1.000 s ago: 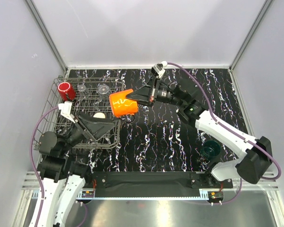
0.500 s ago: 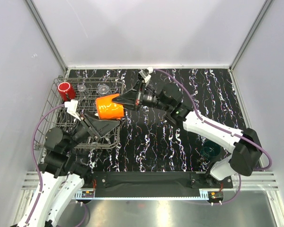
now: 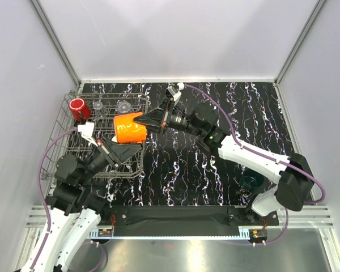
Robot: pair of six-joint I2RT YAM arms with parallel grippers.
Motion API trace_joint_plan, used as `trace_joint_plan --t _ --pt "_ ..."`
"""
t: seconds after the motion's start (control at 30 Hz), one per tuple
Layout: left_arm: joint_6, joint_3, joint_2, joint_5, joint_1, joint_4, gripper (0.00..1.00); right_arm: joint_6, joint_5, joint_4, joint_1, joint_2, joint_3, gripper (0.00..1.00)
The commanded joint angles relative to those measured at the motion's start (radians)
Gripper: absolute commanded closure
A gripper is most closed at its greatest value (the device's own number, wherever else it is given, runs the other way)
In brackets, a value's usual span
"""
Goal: Load the cups into the dish rack
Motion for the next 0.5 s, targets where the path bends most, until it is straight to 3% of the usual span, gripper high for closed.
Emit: trace_joint_plan --t 0.0,0.13,0.17,0.27,0.3,0.37,0.4,0.47 --pt "-0.001 -0.006 -0.033 -0.074 0.0 0.004 1.0 0.012 0.003 0.101 0.019 -0.069 -0.016 1.0" --pt "0.014 0.008 -0.051 -0.082 0.0 -0.042 1.0 -0.027 -0.004 0.026 0.02 -0.096 -0.039 0.88" --pt "0.028 0.017 -0.056 -0.086 0.0 -0.052 1.0 -0.035 -0.001 -0.013 0.017 -0.103 -0.045 0.75" --pt "0.066 0.045 -0.053 -0.108 0.0 -0.112 1.0 -0.086 0.015 -0.108 0.017 -0.143 -0.067 0.56" --pt "0.077 0.069 -0.048 -0.115 -0.001 -0.15 1.0 -0.104 0.025 -0.141 0.017 -0.153 -0.067 0.4" --pt "0.114 0.103 -0.019 -0.122 0.0 -0.193 1.0 -0.175 0.043 -0.269 0.017 -0.189 -0.058 0.28" --pt "0.128 0.134 -0.011 -0.129 0.0 -0.216 1.0 -0.199 0.076 -0.32 0.014 -0.201 -0.051 0.14" --pt "0.173 0.174 0.013 -0.141 0.0 -0.292 1.0 -0.273 0.127 -0.471 0.014 -0.239 -0.027 0.02"
